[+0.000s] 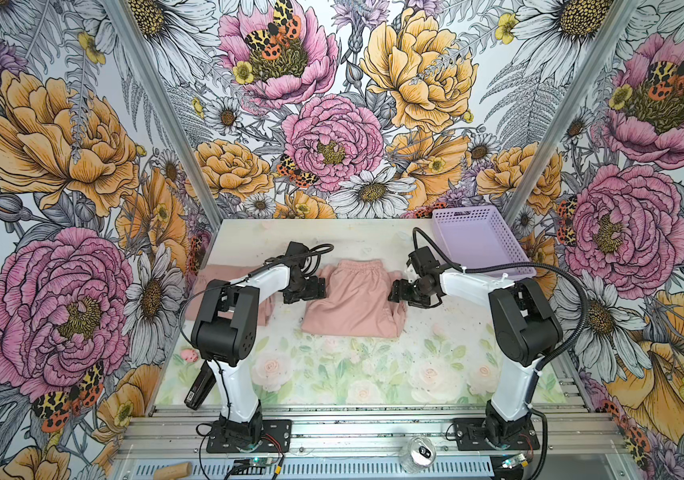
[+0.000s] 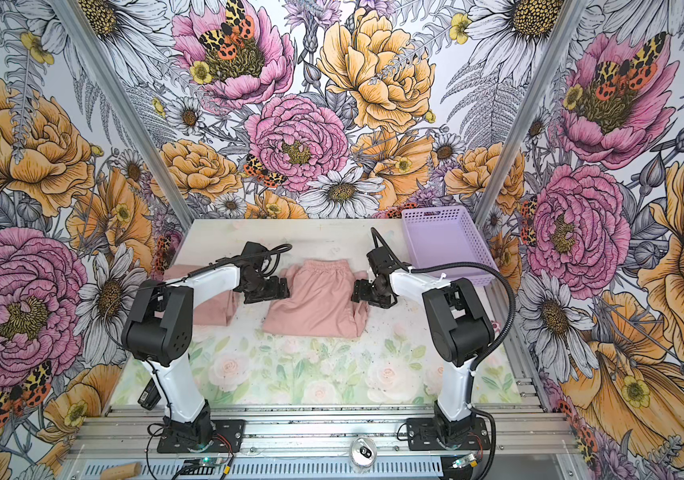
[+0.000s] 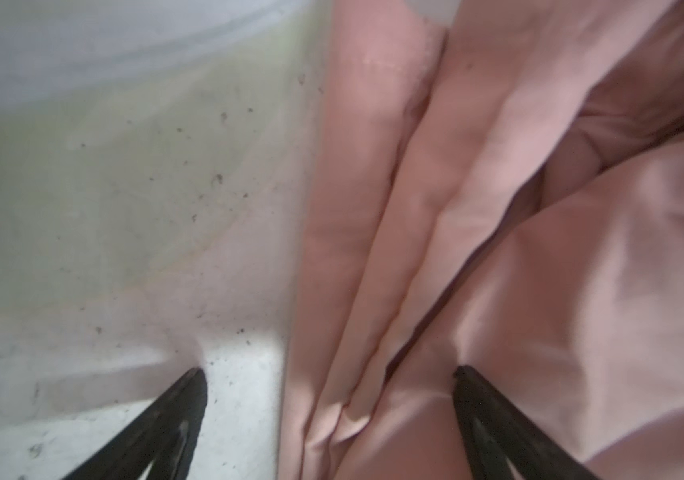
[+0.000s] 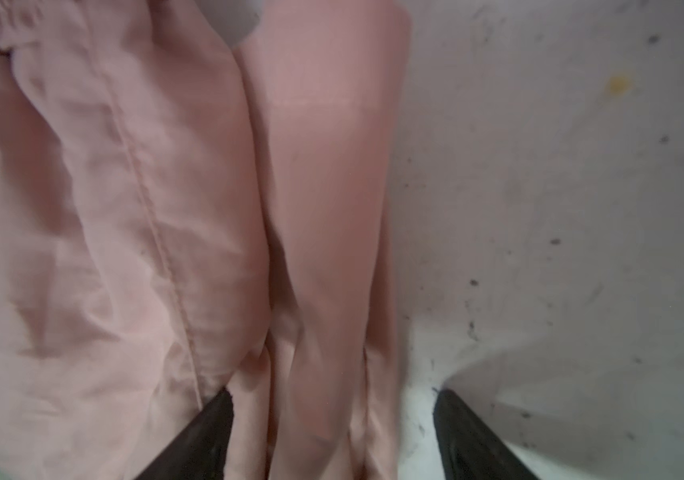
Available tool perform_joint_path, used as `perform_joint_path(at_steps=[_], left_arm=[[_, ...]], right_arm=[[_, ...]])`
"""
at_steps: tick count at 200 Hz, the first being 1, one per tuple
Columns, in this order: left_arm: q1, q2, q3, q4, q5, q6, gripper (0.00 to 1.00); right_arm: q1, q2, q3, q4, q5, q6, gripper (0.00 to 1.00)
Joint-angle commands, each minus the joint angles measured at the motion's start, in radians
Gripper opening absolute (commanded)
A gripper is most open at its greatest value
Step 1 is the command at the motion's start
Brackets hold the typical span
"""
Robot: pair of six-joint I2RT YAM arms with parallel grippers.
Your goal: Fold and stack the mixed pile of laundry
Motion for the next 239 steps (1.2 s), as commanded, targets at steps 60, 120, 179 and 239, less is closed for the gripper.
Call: perform_joint_path(at_steps=[60, 120, 179, 239], left_arm=[[-0.012, 0.025, -0.001, 0.013, 0.030, -0.018, 0.86], [-0.012, 0.035, -0.010, 0.034, 0.026, -0.043, 0.74], [0.015, 0.038, -0.019, 0.036, -0.017, -0.081, 0.42], [0.025, -0.025, -0.053, 0.061, 0.007, -0.094, 0.50]], right_arm=[[0.038, 0.061, 0.036, 0.020, 0.000, -0.012, 0.66], [0.039, 0.075, 0.026, 0.029, -0.001, -0.013, 0.49], [-0.001, 0.071, 0.009, 0.026, 0.023, -0.017, 0.30], [-0.010, 0.020, -0.009, 0.030, -0.029, -0.034, 0.43]])
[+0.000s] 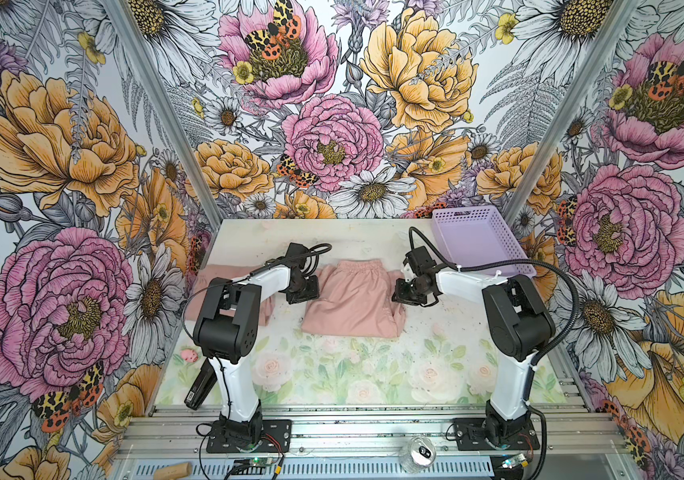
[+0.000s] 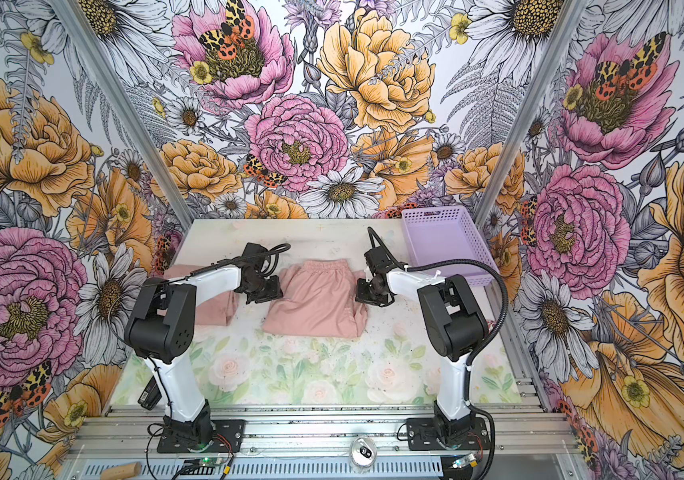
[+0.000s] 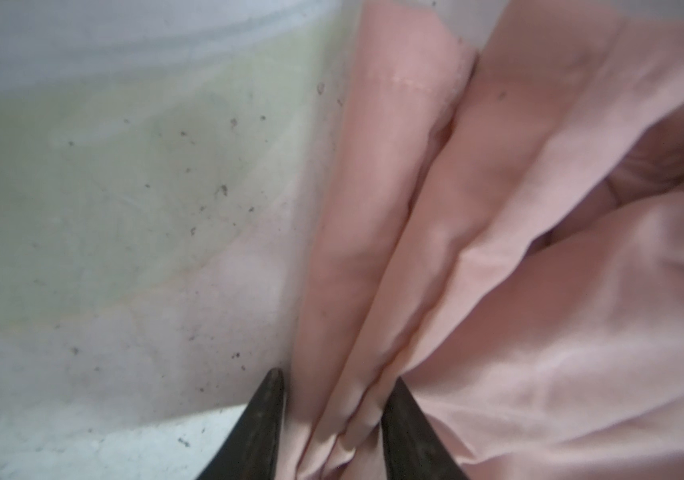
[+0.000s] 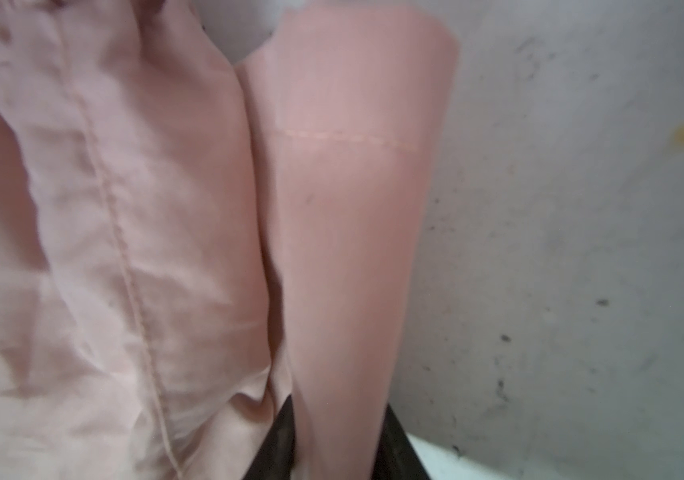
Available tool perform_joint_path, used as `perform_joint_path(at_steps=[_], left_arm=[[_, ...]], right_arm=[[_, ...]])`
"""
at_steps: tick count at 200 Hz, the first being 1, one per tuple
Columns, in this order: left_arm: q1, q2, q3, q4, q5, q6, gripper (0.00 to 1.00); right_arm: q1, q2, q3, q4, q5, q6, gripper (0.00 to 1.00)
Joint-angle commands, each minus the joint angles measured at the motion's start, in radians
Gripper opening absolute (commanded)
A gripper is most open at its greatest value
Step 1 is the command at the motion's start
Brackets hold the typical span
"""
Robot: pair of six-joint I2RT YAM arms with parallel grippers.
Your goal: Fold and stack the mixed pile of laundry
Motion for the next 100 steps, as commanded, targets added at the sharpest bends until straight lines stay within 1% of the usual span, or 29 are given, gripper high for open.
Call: perform_joint_path(at_steps=[1, 10, 19, 21, 26, 37, 60, 100], left_arm=[[0.008, -0.046, -0.039, 0.012, -0.001, -0.011, 0.51], [0.010, -0.063, -0.046, 0.022, 0.007, -0.011, 0.58], [0.011, -0.064, -0.052, 0.027, 0.016, -0.008, 0.69], [0.012, -0.091, -0.054, 0.030, 0.019, -0.006, 0.71], [0.012, -0.106, -0.057, 0.035, 0.023, -0.003, 0.77], [0.016, -0.122, -0.070, 0.050, 0.038, 0.004, 0.84], [0.028, -0.141, -0.095, 0.081, 0.082, 0.009, 0.89], [0.014, -0.126, -0.101, 0.100, 0.135, 0.028, 0.91]], right_arm=[[-0.005, -0.034, -0.032, 0.002, -0.012, -0.012, 0.44], [-0.004, -0.055, -0.046, 0.009, -0.019, -0.016, 0.52], [-0.006, -0.074, -0.060, 0.020, -0.028, -0.018, 0.59], [-0.006, -0.077, -0.061, 0.021, -0.031, -0.019, 0.60], [-0.007, -0.082, -0.067, 0.024, -0.038, -0.020, 0.63], [-0.006, -0.090, -0.073, 0.033, -0.055, -0.025, 0.68], [-0.007, -0.096, -0.086, 0.057, -0.086, -0.026, 0.75], [0.003, -0.061, -0.077, 0.076, -0.108, -0.030, 0.80]])
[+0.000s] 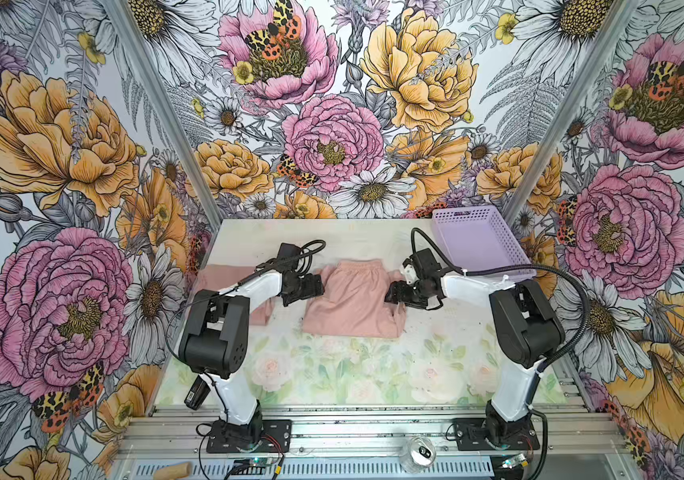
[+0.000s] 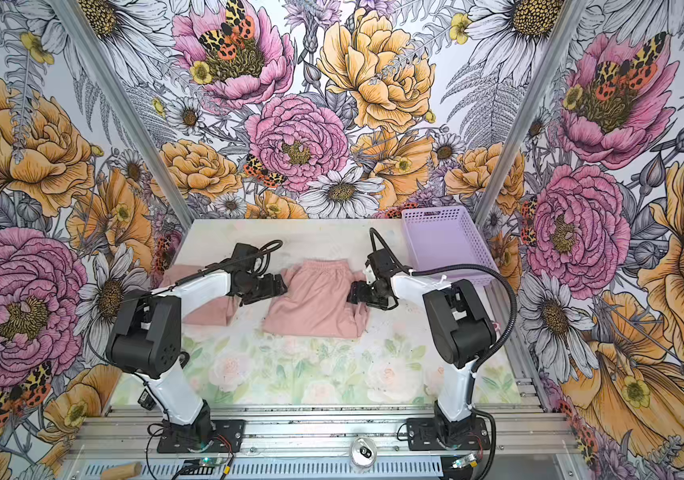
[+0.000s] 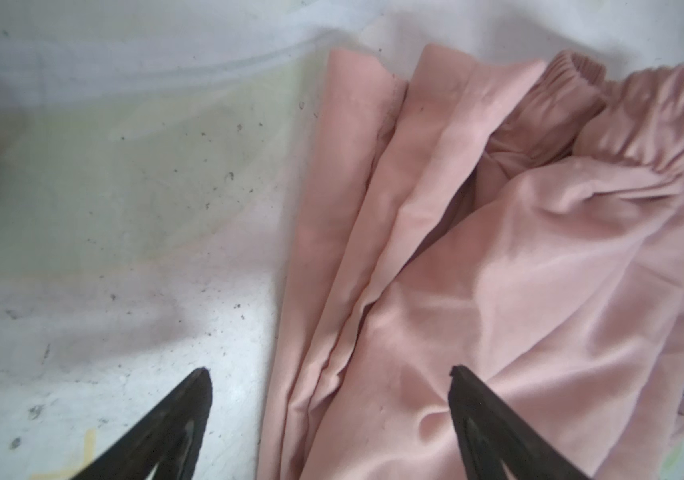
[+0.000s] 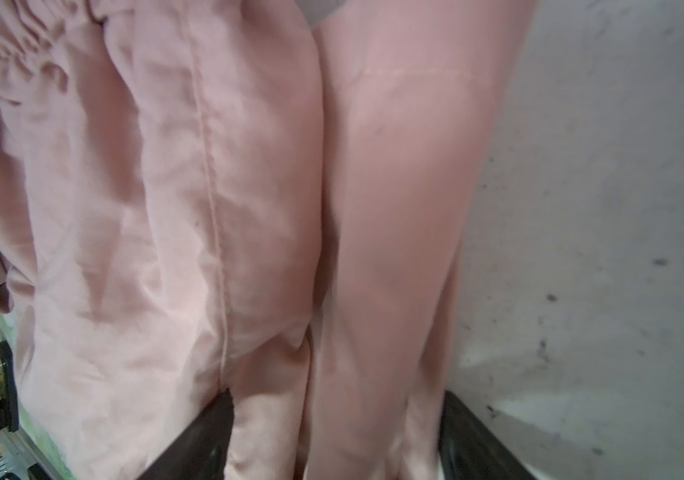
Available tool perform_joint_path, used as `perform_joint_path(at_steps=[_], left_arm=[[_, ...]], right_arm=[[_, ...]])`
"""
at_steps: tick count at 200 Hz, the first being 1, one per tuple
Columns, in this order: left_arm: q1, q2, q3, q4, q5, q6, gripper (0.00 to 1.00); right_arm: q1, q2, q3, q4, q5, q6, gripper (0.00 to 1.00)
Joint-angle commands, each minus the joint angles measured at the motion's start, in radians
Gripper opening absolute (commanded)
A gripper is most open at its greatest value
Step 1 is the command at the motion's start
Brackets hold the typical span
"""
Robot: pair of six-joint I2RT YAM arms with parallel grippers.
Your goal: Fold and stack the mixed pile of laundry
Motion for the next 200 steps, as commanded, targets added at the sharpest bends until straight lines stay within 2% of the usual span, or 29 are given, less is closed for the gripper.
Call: perform_joint_path(at_steps=[1, 31, 45, 60, 84, 123, 137, 158, 200], left_arm=[[-0.005, 0.000, -0.012, 0.042, 0.068, 0.032, 0.91], [-0.025, 0.039, -0.001, 0.037, 0.073, 0.045, 0.91], [-0.024, 0.042, -0.002, 0.039, 0.064, 0.045, 0.89], [-0.024, 0.043, -0.007, 0.038, 0.060, 0.045, 0.88], [-0.029, 0.086, -0.008, 0.038, 0.064, 0.051, 0.83], [-0.034, 0.106, -0.010, 0.038, 0.047, 0.047, 0.72], [-0.033, 0.117, -0.010, 0.031, 0.036, 0.050, 0.62], [-0.030, 0.130, -0.012, 0.024, 0.026, 0.050, 0.49], [-0.025, 0.155, -0.008, 0.020, 0.026, 0.044, 0.30]], right_arm=[[0.004, 0.007, -0.002, 0.026, -0.025, -0.011, 0.80], [0.017, 0.037, 0.012, 0.032, -0.011, -0.021, 0.80], [0.020, 0.013, -0.001, 0.047, 0.003, -0.018, 0.76], [0.023, -0.008, -0.012, 0.061, -0.001, -0.017, 0.76], [0.030, 0.026, 0.012, 0.051, -0.019, -0.029, 0.72], [0.040, 0.107, 0.043, -0.001, 0.000, -0.027, 0.53], [0.041, 0.119, 0.042, -0.012, 0.019, -0.023, 0.45], [0.036, 0.121, 0.040, -0.026, 0.044, -0.019, 0.28], [0.026, 0.121, 0.037, -0.027, 0.047, -0.008, 0.07]])
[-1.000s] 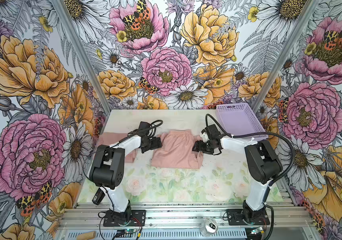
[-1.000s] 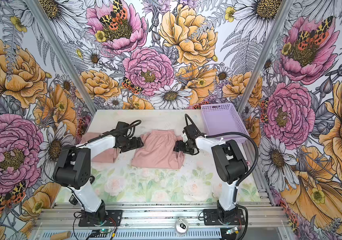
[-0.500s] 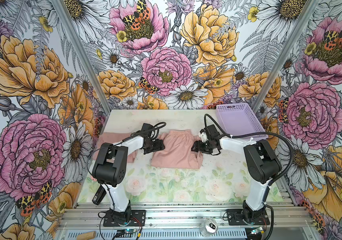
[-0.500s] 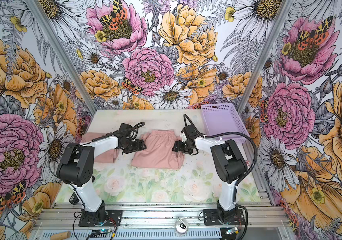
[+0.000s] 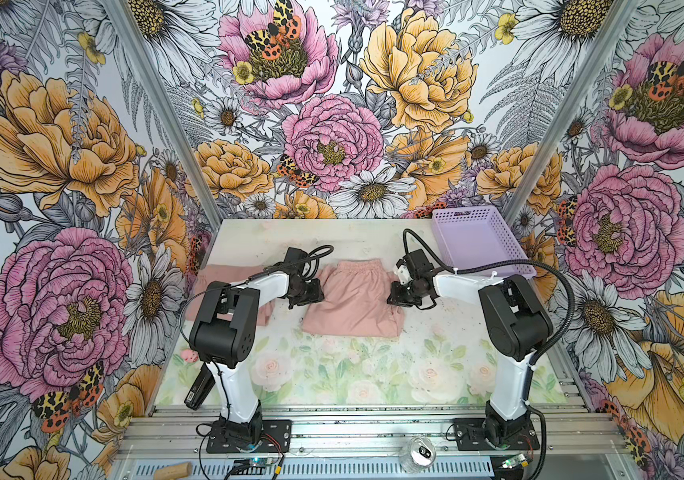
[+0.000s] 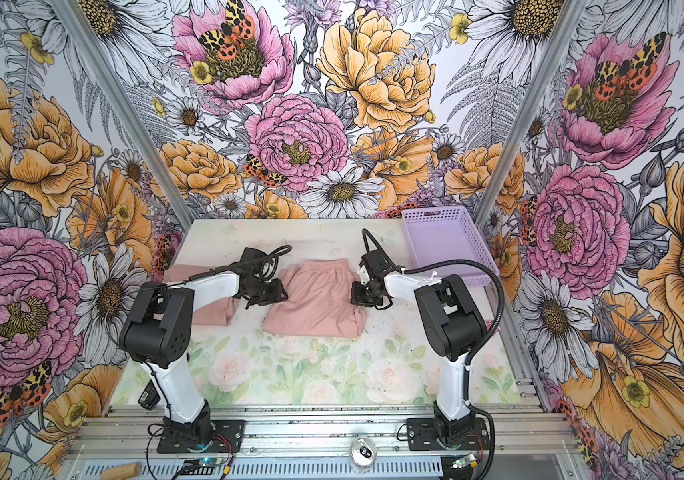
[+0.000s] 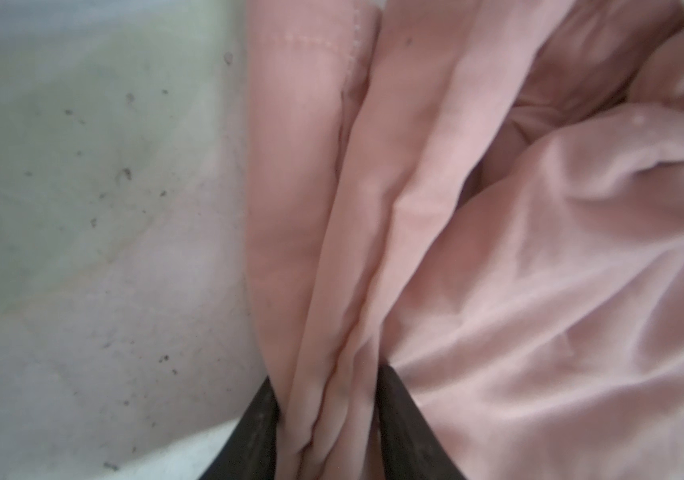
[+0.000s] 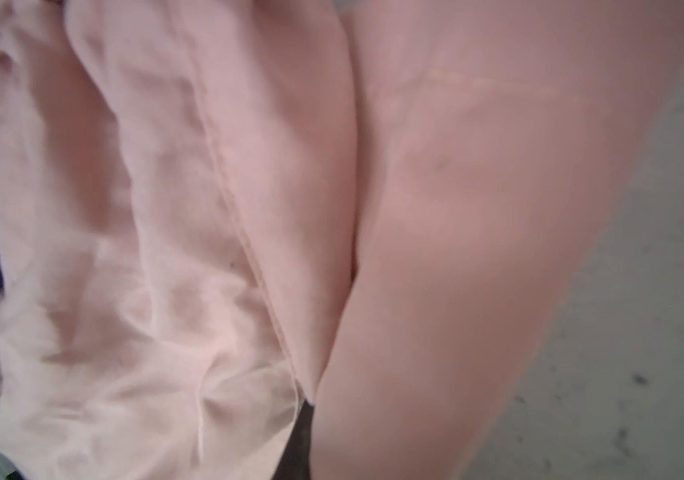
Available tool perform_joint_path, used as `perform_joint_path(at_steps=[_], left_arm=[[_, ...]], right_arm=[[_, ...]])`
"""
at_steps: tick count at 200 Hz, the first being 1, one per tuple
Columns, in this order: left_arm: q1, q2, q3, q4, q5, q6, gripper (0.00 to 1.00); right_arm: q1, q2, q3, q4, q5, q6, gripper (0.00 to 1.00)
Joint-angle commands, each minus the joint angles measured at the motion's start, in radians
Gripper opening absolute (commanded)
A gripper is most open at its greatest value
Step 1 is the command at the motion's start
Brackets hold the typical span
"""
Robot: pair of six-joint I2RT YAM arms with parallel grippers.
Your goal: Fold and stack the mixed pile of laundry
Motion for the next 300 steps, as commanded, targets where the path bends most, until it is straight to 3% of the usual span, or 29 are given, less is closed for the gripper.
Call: perform_joint_path(at_steps=[1, 31, 64, 173, 300], left_arm=[[0.001, 0.059, -0.010, -0.032, -0.017, 0.002, 0.30], [0.000, 0.063, -0.005, -0.032, -0.014, -0.007, 0.15], [0.008, 0.048, 0.003, -0.033, 0.001, -0.016, 0.00], [0.144, -0.158, 0.039, -0.102, 0.060, 0.003, 0.00], [0.300, -0.332, 0.091, -0.255, 0.038, 0.076, 0.00]], right_arm=[[-0.004, 0.040, -0.007, -0.050, 0.033, 0.011, 0.07], [-0.003, 0.031, -0.001, -0.047, 0.010, 0.014, 0.00], [0.009, 0.015, 0.011, -0.036, -0.035, 0.015, 0.00], [0.075, -0.038, 0.111, 0.003, -0.154, 0.119, 0.00], [0.171, -0.046, 0.244, 0.050, -0.144, 0.237, 0.00]])
